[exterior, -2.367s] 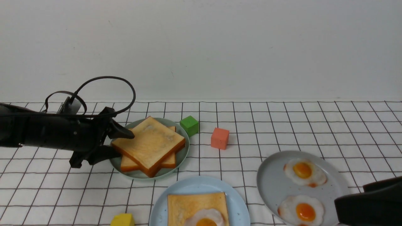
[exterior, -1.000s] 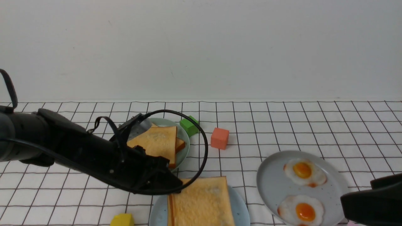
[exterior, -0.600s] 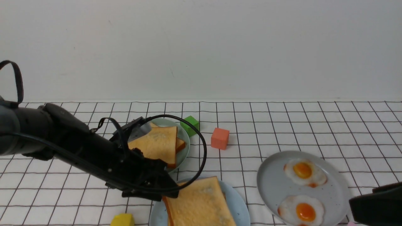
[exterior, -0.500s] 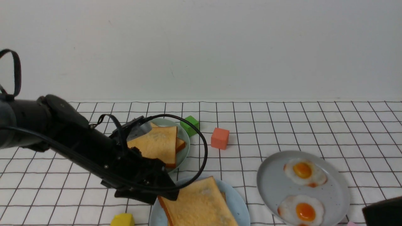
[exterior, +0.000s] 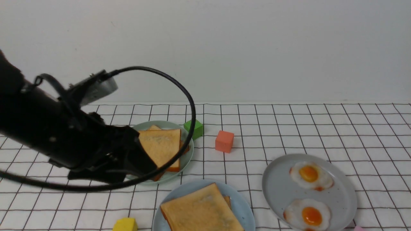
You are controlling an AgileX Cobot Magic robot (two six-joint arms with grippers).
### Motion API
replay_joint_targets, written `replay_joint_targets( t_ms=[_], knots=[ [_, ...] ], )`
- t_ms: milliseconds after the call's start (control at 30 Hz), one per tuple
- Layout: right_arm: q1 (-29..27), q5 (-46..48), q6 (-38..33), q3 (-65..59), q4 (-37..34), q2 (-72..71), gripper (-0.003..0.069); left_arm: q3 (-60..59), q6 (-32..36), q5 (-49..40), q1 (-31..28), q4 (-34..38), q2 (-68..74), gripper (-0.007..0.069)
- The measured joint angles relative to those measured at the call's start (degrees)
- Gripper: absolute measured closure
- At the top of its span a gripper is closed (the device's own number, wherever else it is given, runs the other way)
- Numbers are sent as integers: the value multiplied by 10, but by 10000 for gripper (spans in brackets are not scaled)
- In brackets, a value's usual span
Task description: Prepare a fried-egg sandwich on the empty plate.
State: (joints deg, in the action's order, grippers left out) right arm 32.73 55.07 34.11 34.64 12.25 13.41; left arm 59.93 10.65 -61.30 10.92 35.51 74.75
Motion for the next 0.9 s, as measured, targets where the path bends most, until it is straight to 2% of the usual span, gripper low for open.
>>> replay_joint_targets(
  t_ms=[133,167,200,233,300,533,733,900],
  knots=[
    [0,-93,27,-120,90,-110,671,-1,-70,-39,0,-67,-118,221],
    [0,-97,27,-124,95,-110,671,-1,-74,-39,0,-70,-124,225],
    [0,-139,31,-162,135,-134,671,-12,-101,-51,0,-88,-179,279],
    [0,-148,31,-170,143,-134,670,-13,-107,-51,0,-90,-192,285],
    [0,-209,31,-205,200,-141,669,-45,-125,-58,0,-101,-272,381],
    [0,-344,31,-229,291,-141,666,-154,-183,-79,0,-103,-498,638],
    [0,-365,31,-229,305,-141,662,-200,-212,-49,0,-121,-617,638],
    [0,-366,31,-229,305,-141,662,-200,-214,-1,0,-126,-635,638]
  ],
)
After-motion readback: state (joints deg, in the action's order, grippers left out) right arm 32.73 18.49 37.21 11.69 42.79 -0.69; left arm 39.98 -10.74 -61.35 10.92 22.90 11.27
